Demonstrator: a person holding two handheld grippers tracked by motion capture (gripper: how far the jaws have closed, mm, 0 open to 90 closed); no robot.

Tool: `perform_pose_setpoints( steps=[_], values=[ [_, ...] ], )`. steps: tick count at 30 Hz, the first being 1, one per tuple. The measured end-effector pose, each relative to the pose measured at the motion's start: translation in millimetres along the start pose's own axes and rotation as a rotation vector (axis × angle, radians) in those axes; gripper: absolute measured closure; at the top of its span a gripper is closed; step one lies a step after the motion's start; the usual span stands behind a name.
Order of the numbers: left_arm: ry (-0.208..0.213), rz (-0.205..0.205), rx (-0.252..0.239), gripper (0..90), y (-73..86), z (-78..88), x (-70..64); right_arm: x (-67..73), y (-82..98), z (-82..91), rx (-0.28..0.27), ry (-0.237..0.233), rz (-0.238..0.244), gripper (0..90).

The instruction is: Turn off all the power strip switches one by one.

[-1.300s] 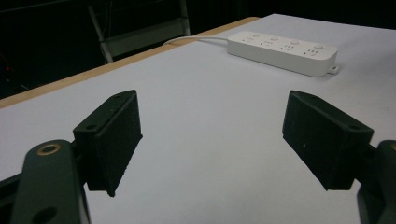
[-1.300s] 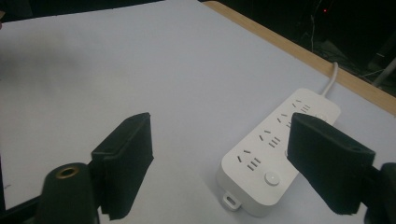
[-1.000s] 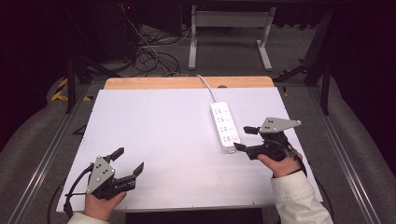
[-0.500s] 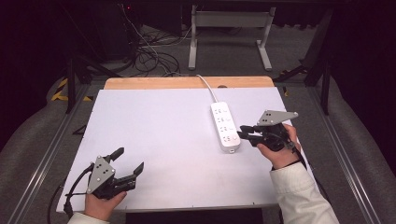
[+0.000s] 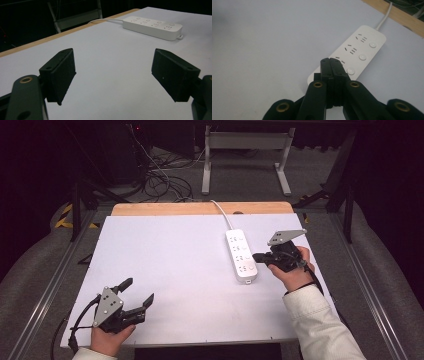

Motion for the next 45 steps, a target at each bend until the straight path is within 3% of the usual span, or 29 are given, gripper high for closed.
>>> perform_pose_setpoints(
  steps=[12,19,31,35,45],
  values=[
    [-0.001,0.0,0.004,19.8,0.6,-0.6,0.5,-15.5,10.3,-27.8,0.091,-0.008,-0.037,90.0],
    [-0.001,-0.001,0.004,19.8,0.7,-0.5,0.7,-20.6,18.8,-44.5,0.151,0.005,-0.018,90.0],
    [-0.002,-0.004,0.01,19.8,1.4,-1.2,1.1,-21.7,29.0,-55.8,0.199,-0.003,-0.029,90.0],
    [-0.004,-0.005,0.012,19.9,1.5,-1.2,1.1,-21.5,34.3,-58.9,0.232,0.015,-0.016,90.0],
    [-0.001,-0.003,0.014,19.9,1.9,-1.6,0.5,-20.7,36.7,-61.9,0.239,0.021,-0.011,90.0]
  ],
)
Point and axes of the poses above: each handheld gripper's, and its own axes: z roughly backward along the jaws, y roughly out of its underside, x roughly to its left, the point moved 6 cm from there along -z, roughly forward along the jaws, and after that the axes turned 6 degrees about -x, right-handed, at the moved point
